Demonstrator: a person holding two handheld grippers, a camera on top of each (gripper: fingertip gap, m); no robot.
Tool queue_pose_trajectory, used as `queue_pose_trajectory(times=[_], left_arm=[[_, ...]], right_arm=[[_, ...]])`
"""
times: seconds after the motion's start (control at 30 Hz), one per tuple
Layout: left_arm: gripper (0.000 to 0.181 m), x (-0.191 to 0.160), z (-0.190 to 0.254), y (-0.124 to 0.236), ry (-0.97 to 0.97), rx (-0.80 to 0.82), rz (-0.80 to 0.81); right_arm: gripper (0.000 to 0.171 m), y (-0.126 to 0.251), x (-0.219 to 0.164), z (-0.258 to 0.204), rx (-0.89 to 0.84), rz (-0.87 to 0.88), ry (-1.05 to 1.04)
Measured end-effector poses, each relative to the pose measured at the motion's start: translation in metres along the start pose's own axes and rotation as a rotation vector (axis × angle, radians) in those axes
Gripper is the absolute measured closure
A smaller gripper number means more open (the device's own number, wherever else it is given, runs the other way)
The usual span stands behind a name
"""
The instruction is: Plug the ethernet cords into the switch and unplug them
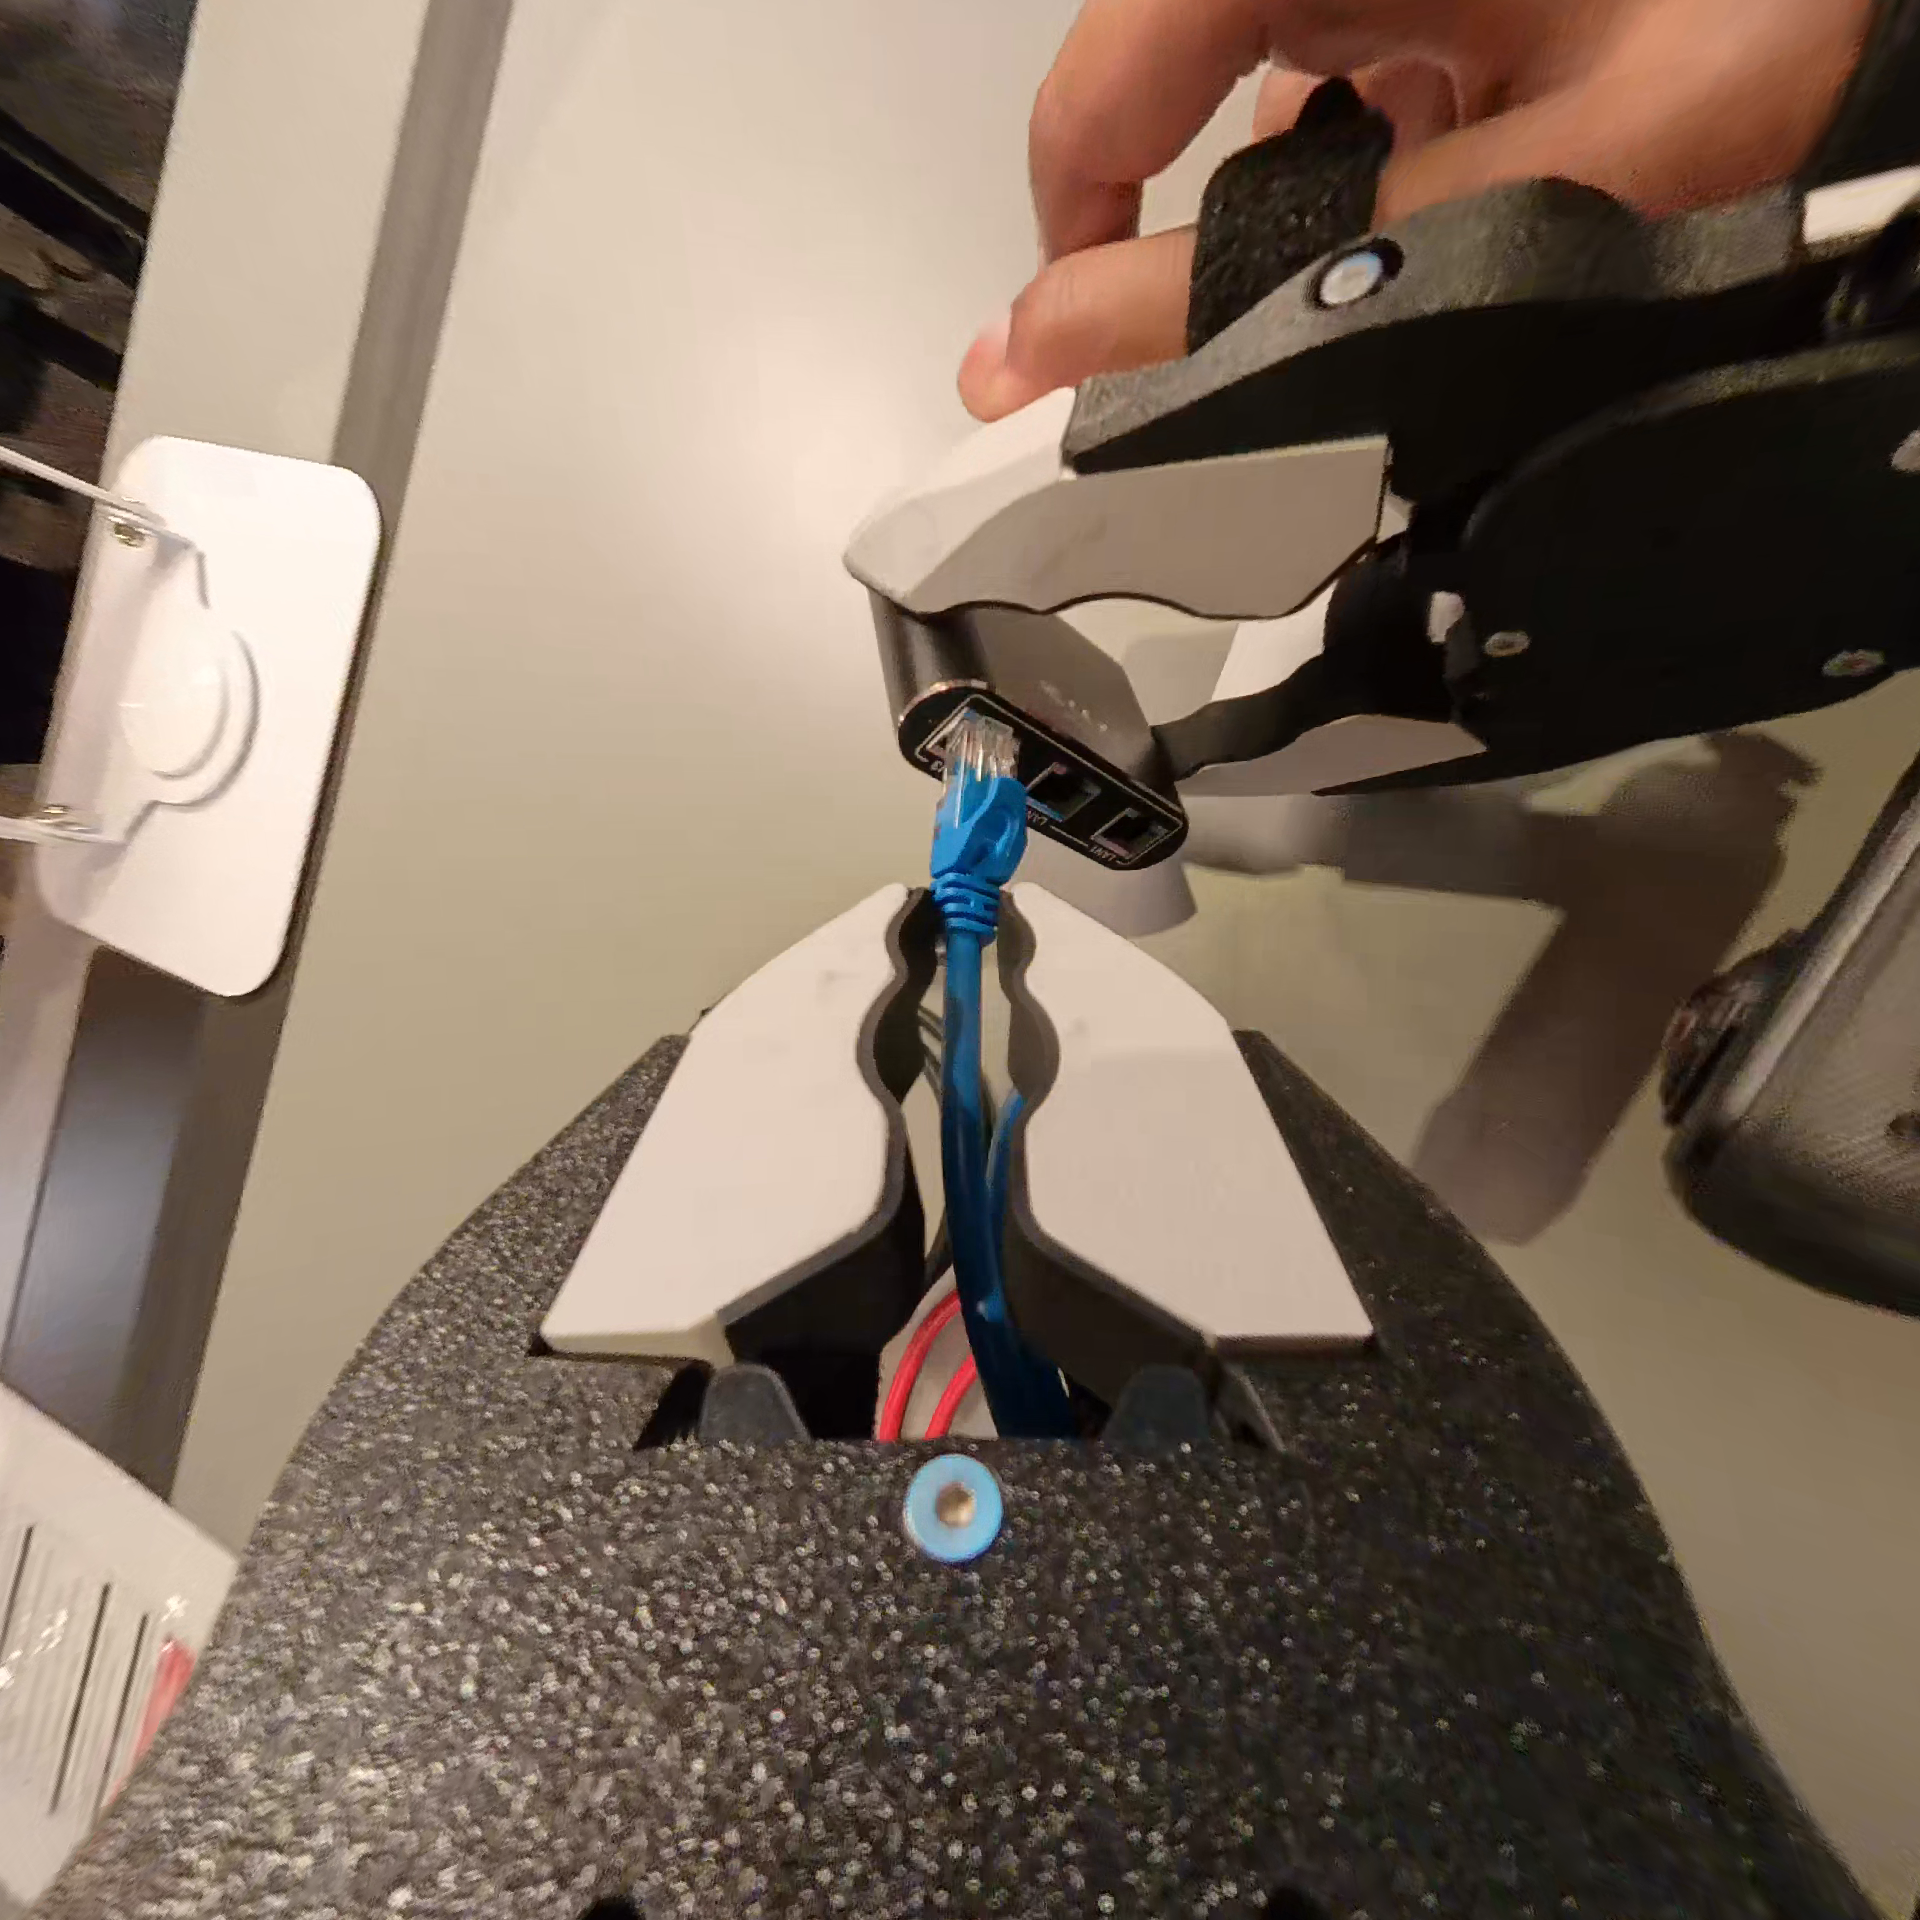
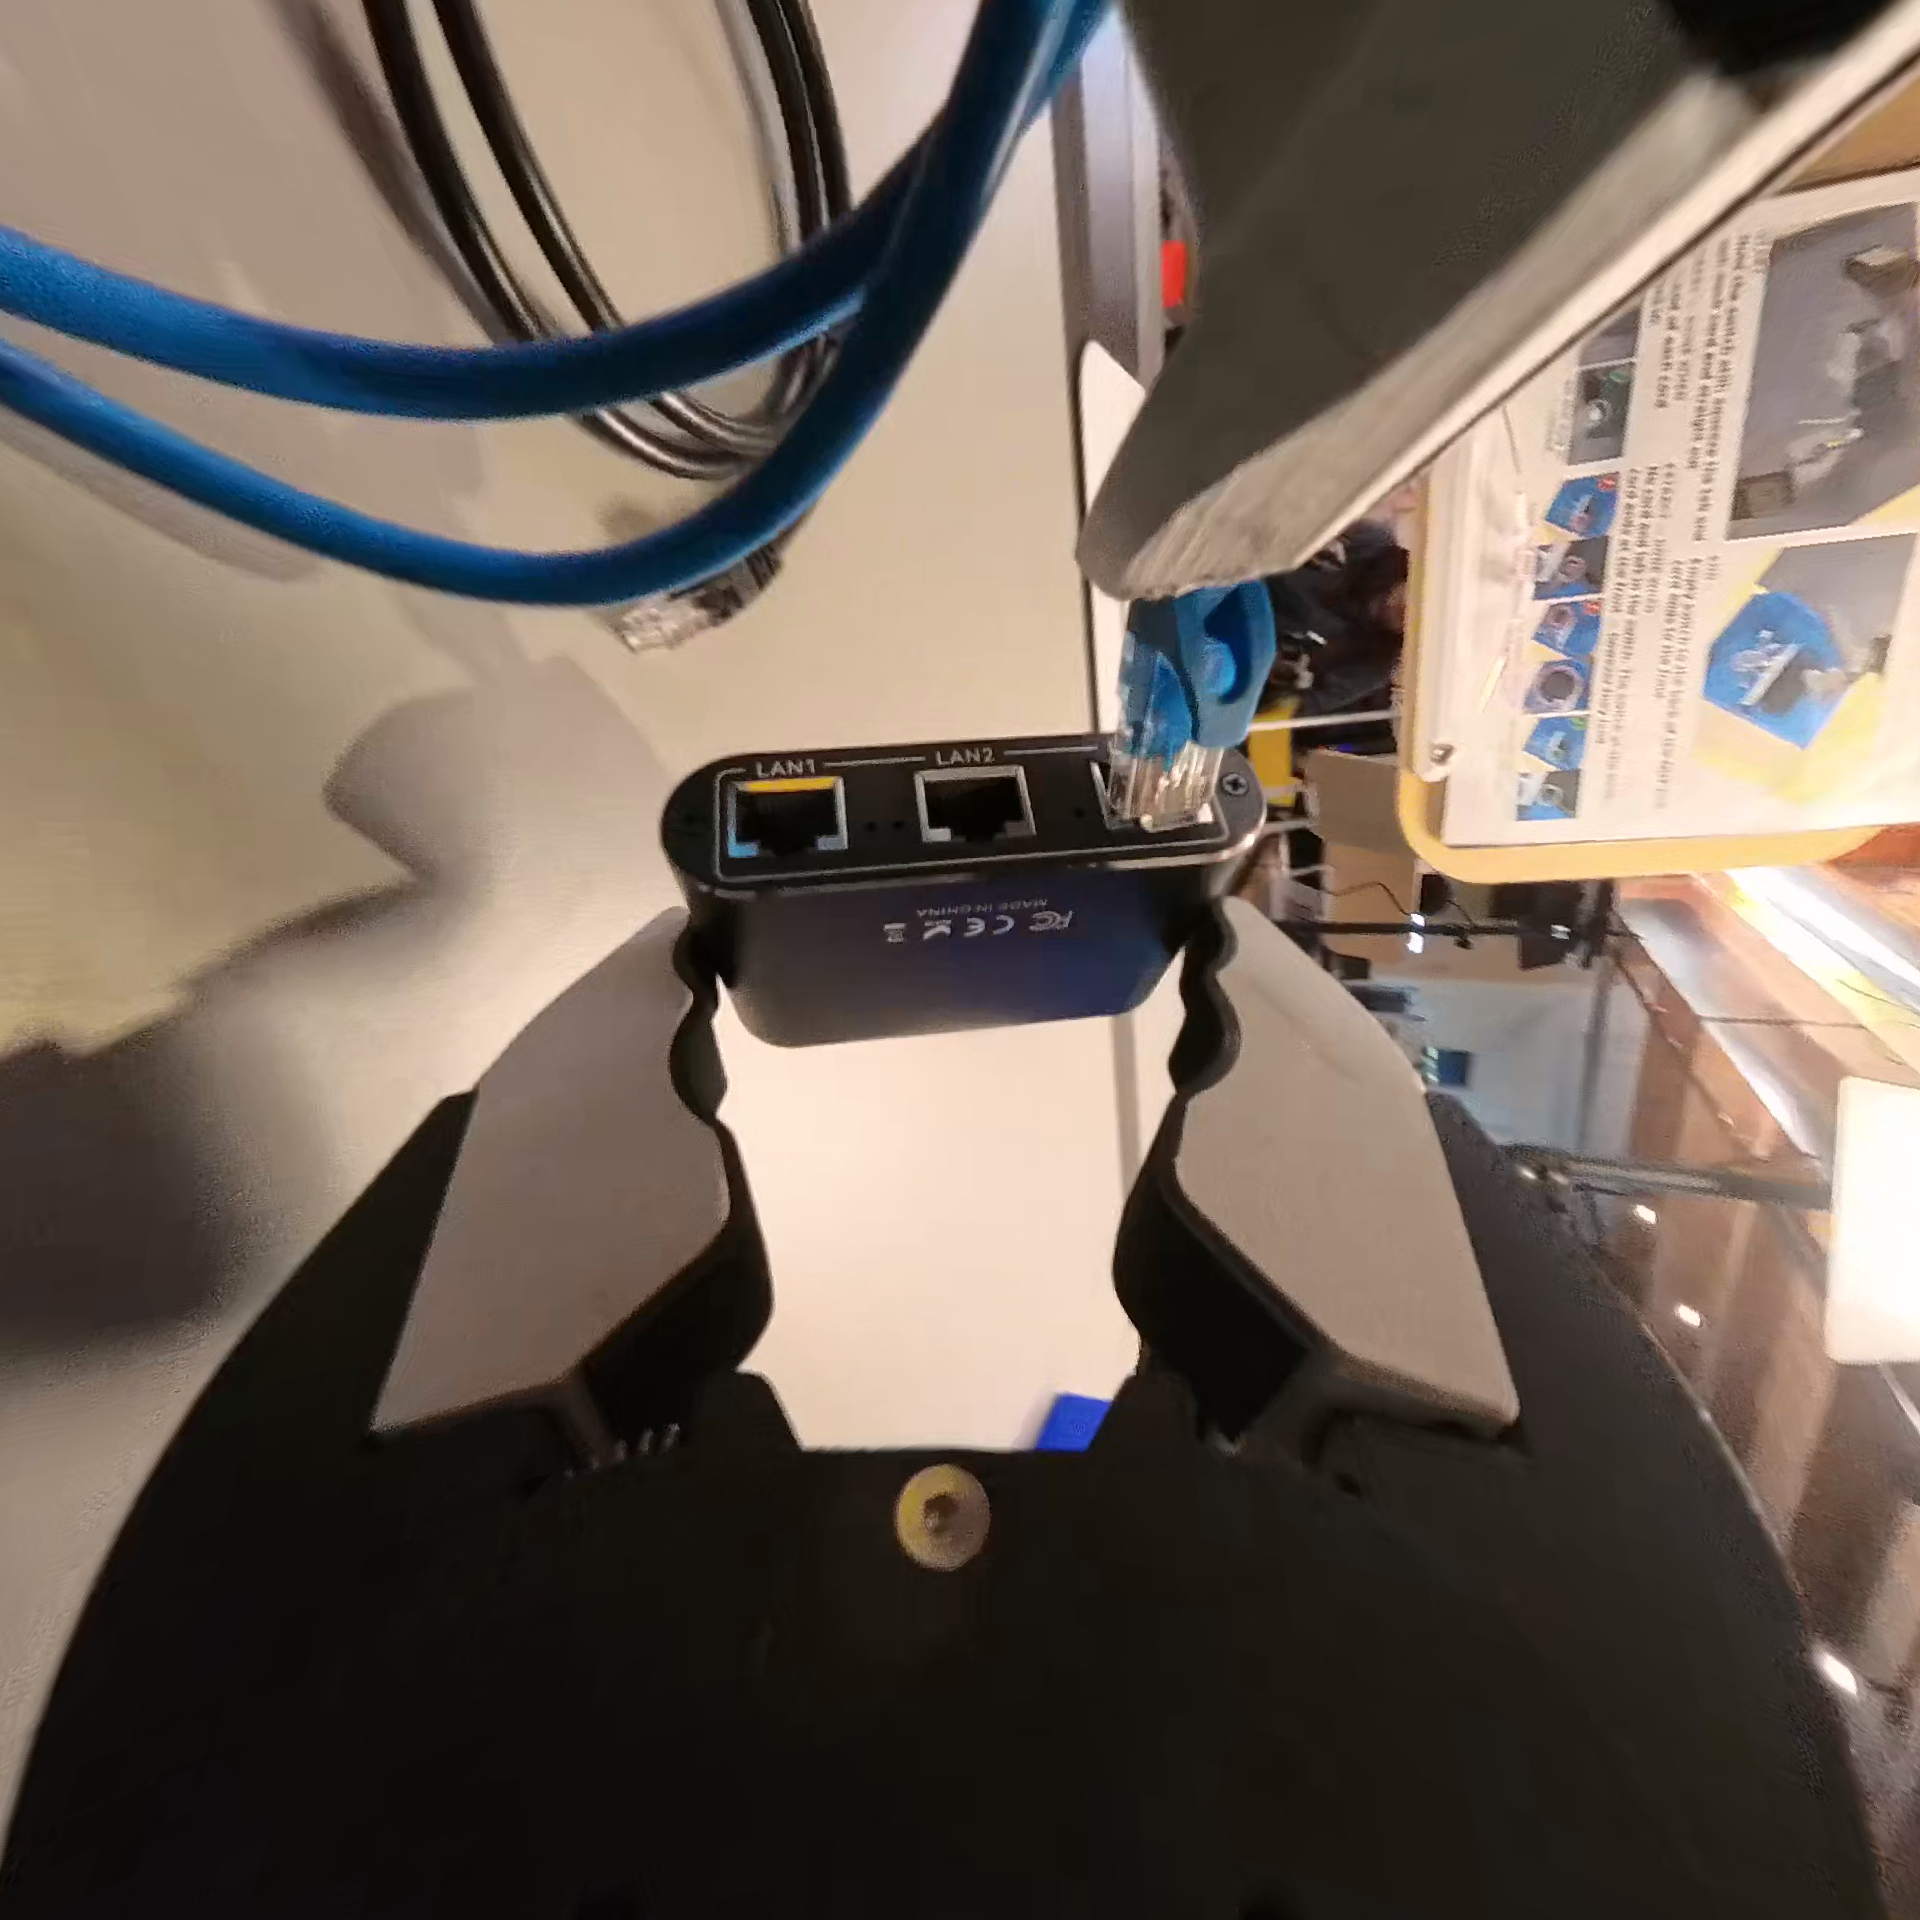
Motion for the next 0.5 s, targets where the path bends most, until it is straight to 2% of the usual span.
queue_pose_trajectory(times=[0.03,0.2,0.33,0.5], left_arm=[[0.169,0.000,-0.001,0.001,-0.002,0.019,-0.005],[0.169,0.001,-0.005,0.010,-0.033,0.113,-0.038],[0.169,-0.005,-0.005,0.012,-0.071,0.173,-0.100],[0.169,-0.008,-0.007,0.012,0.013,0.111,0.030]], right_arm=[[0.084,0.000,0.001,0.003,-0.031,-0.015,0.015],[0.085,0.004,0.007,0.014,-0.174,-0.075,0.107],[0.085,0.004,0.015,0.009,-0.165,-0.062,0.113],[0.086,0.001,0.019,0.006,-0.106,0.007,0.069]])
Point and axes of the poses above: each gripper's, where its closed fingertips meet, y back along the fingers, x out of its top, z = x × y across the jaws, the point moved 2 cm from there along y, back along the fingers, and after that the axes turned 15 degrees about -y, right-handed, at the moved point
